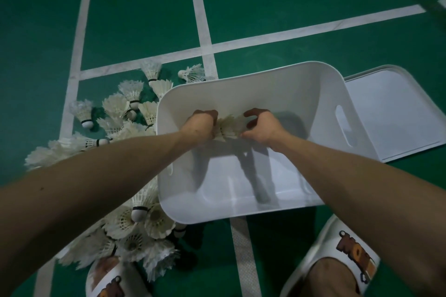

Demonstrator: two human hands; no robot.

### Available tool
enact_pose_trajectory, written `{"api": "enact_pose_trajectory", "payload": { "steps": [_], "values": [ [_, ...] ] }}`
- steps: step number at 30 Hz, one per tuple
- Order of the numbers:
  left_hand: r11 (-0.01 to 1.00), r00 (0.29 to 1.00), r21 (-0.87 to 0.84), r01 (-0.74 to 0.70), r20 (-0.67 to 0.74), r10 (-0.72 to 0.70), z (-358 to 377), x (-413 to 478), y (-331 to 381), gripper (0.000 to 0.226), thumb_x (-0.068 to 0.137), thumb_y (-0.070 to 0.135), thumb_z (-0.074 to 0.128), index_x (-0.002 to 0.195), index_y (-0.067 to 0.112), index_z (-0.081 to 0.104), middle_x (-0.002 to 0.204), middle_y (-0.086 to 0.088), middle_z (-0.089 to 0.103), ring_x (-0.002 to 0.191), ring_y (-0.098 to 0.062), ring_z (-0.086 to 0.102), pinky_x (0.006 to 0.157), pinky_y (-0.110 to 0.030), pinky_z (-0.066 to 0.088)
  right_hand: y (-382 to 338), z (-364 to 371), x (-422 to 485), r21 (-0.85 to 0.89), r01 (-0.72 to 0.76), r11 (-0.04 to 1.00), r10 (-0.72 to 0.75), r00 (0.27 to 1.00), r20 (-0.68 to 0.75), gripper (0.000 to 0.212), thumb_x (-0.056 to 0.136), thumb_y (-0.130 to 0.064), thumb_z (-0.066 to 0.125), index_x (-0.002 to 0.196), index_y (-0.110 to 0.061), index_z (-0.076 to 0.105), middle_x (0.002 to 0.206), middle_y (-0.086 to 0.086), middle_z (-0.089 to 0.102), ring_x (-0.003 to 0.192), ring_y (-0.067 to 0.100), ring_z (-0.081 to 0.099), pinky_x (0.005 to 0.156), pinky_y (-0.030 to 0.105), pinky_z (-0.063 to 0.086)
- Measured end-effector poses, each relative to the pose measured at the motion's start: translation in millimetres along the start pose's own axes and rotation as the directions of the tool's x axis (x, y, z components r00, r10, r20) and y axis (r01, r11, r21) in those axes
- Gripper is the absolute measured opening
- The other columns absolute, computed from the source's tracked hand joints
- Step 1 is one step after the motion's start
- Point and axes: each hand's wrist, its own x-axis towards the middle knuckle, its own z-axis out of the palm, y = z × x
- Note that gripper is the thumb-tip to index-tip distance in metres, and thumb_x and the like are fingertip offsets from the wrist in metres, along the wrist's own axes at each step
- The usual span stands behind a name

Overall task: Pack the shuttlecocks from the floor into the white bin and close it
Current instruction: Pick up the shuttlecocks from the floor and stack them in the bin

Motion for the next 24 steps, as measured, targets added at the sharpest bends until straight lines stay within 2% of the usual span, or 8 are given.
{"api": "enact_pose_trajectory", "payload": {
  "steps": [5,8,10,13,15,19,22,24],
  "values": [
    [0.996,1.0,0.092,-0.004,-0.014,0.005,-2,1,4,0.023,0.085,0.005,0.055,0.108,0.005,0.056,0.113,-0.022,0.058,0.101,-0.037,0.058,0.084,-0.037,0.044,3,-3,0,0.005,0.003,1.0,-0.004,0.999,0.046,0.065,0.067,-0.001,0.083,0.125,-0.014,0.056,0.107,0.015,0.065,0.094,0.028,0.066,0.087,0.039,0.056],
    [0.995,0.999,0.1,-0.012,-0.033,0.015,-2,0,5,0.02,0.087,0.008,0.056,0.107,0.004,0.056,0.11,-0.022,0.059,0.1,-0.037,0.057,0.08,-0.036,0.043,6,-11,-1,0.035,-0.027,0.999,0.025,0.998,0.057,0.065,0.07,0.002,0.08,0.127,-0.012,0.054,0.108,0.015,0.063,0.097,0.029,0.066,0.087,0.038,0.056],
    [0.995,0.999,0.098,-0.015,-0.03,0.018,-5,-3,5,0.018,0.088,0.009,0.057,0.105,0.005,0.056,0.108,-0.02,0.06,0.1,-0.036,0.057,0.078,-0.036,0.042,6,-17,-3,0.021,-0.038,0.999,0.037,0.998,0.045,0.066,0.069,-0.003,0.083,0.127,-0.014,0.053,0.104,0.012,0.064,0.094,0.027,0.066,0.086,0.035,0.056],
    [0.997,0.999,0.079,-0.019,-0.046,0.022,-15,-9,6,0.015,0.086,0.01,0.061,0.1,0.006,0.056,0.104,-0.018,0.061,0.093,-0.033,0.057,0.072,-0.034,0.041,1,-25,-13,-0.094,0.001,0.996,0.0,1.0,0.007,0.06,0.068,-0.016,0.087,0.119,-0.017,0.055,0.101,0.006,0.065,0.09,0.021,0.065,0.079,0.031,0.055],
    [0.995,0.996,0.082,-0.051,-0.069,0.057,-25,-13,7,0.012,0.086,0.009,0.061,0.097,0.006,0.057,0.101,-0.015,0.063,0.084,-0.027,0.054,0.068,-0.032,0.041,-7,-31,-21,-0.238,0.053,0.97,-0.055,0.998,-0.001,0.048,0.072,-0.023,0.084,0.113,-0.015,0.059,0.1,0.005,0.066,0.088,0.019,0.063,0.075,0.028,0.05],
    [0.943,0.959,0.244,-0.225,-0.117,0.259,-59,-35,-1,0.019,0.09,0.019,0.061,0.107,0.012,0.058,0.103,-0.006,0.062,0.088,-0.019,0.053,0.074,-0.029,0.045,-48,-39,-43,-0.521,0.221,0.825,-0.214,0.974,0.074,0.041,0.077,-0.027,0.079,0.111,-0.008,0.065,0.106,0.01,0.068,0.096,0.024,0.063,0.086,0.032,0.049],
    [0.927,0.922,0.231,-0.295,-0.184,0.339,-91,-62,-17,0.023,0.091,0.021,0.06,0.112,0.012,0.057,0.108,-0.005,0.056,0.09,-0.014,0.045,0.078,-0.029,0.041,-92,-38,-60,-0.575,0.319,0.753,-0.313,0.943,0.112,0.04,0.078,-0.029,0.079,0.11,-0.008,0.066,0.107,0.008,0.068,0.096,0.022,0.063,0.087,0.031,0.05],
    [0.927,0.902,0.223,-0.301,-0.25,0.353,-111,-85,-33,0.02,0.091,0.022,0.06,0.108,0.013,0.057,0.101,-0.001,0.05,0.09,-0.015,0.042,0.078,-0.031,0.041,-124,-30,-70,-0.575,0.364,0.733,-0.367,0.923,0.117,0.036,0.078,-0.03,0.079,0.106,-0.01,0.067,0.105,0.006,0.069,0.092,0.019,0.063,0.084,0.03,0.051]
  ]
}}
